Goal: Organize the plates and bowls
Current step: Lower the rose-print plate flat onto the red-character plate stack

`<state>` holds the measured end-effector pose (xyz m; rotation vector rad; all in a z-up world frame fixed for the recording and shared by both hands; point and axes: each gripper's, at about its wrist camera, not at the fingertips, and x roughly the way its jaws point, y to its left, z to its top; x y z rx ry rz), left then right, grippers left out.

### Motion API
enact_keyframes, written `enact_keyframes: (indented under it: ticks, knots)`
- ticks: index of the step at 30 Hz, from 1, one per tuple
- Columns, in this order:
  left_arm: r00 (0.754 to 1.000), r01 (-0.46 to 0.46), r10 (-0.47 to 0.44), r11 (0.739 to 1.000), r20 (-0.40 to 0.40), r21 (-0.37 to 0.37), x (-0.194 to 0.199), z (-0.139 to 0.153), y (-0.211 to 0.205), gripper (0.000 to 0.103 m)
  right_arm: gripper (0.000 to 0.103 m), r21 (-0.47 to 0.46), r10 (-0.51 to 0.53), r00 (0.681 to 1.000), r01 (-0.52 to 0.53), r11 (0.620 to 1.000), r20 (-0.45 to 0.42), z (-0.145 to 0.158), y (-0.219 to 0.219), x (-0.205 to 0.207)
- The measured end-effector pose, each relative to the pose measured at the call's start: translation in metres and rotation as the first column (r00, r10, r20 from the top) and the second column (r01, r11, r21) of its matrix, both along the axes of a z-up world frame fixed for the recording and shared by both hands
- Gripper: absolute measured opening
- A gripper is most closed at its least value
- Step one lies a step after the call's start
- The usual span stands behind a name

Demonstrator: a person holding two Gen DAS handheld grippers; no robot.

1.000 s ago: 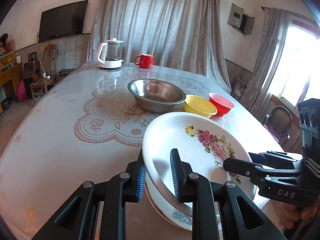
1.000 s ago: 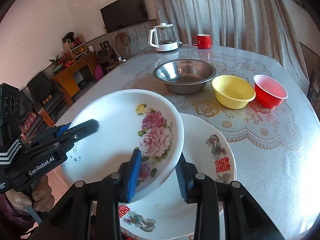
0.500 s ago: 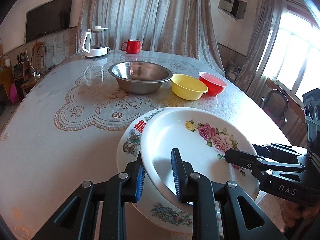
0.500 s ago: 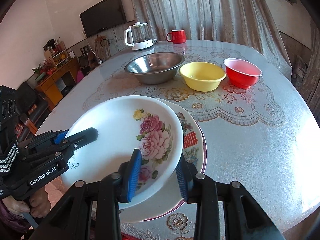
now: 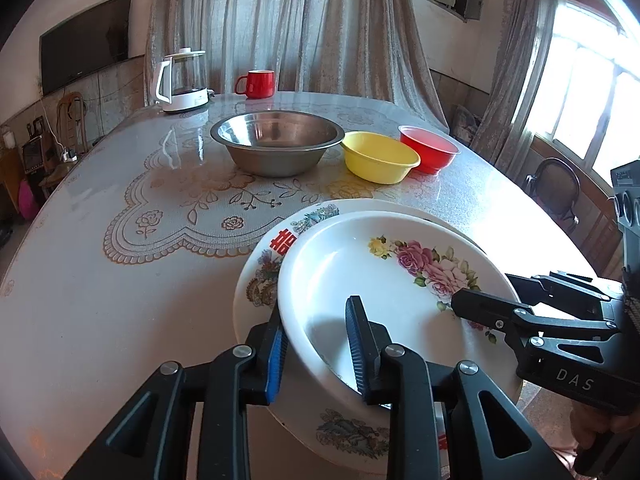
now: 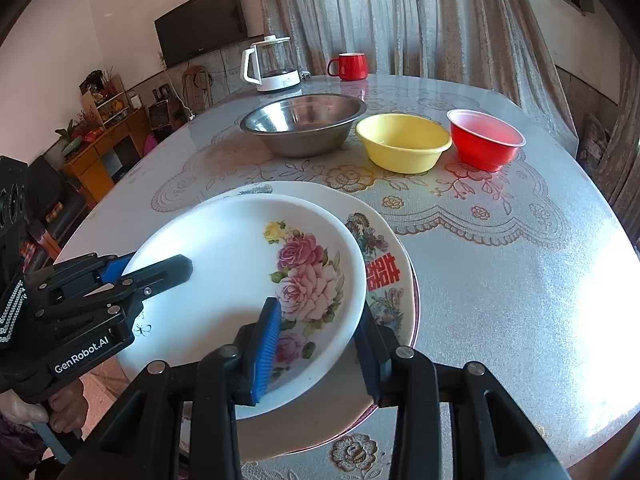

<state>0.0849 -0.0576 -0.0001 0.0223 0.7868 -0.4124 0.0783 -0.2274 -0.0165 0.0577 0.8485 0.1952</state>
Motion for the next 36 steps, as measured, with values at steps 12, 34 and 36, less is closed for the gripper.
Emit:
enact_keyframes:
  ticks: [12, 34, 36]
  knots:
    - [1.000, 0.002, -0.002, 1.000, 0.018, 0.005, -0.006, -0.002, 0.001, 0.031, 0.038, -0.071, -0.025, 0.999, 0.027, 0.997, 0.039, 0.001, 0.004, -0.003]
    - [0.999, 0.014, -0.015, 1.000, 0.035, 0.026, -0.011, 0.012, 0.004, 0.051, 0.042, -0.142, -0.022, 0.998, 0.031, 0.989, 0.061, 0.000, 0.010, -0.004]
    - [0.999, 0.007, -0.008, 0.999, 0.047, 0.033, -0.013, 0.014, 0.007, 0.051, 0.042, -0.144, -0.026, 0.998, 0.034, 0.989, 0.062, 0.000, 0.010, -0.003]
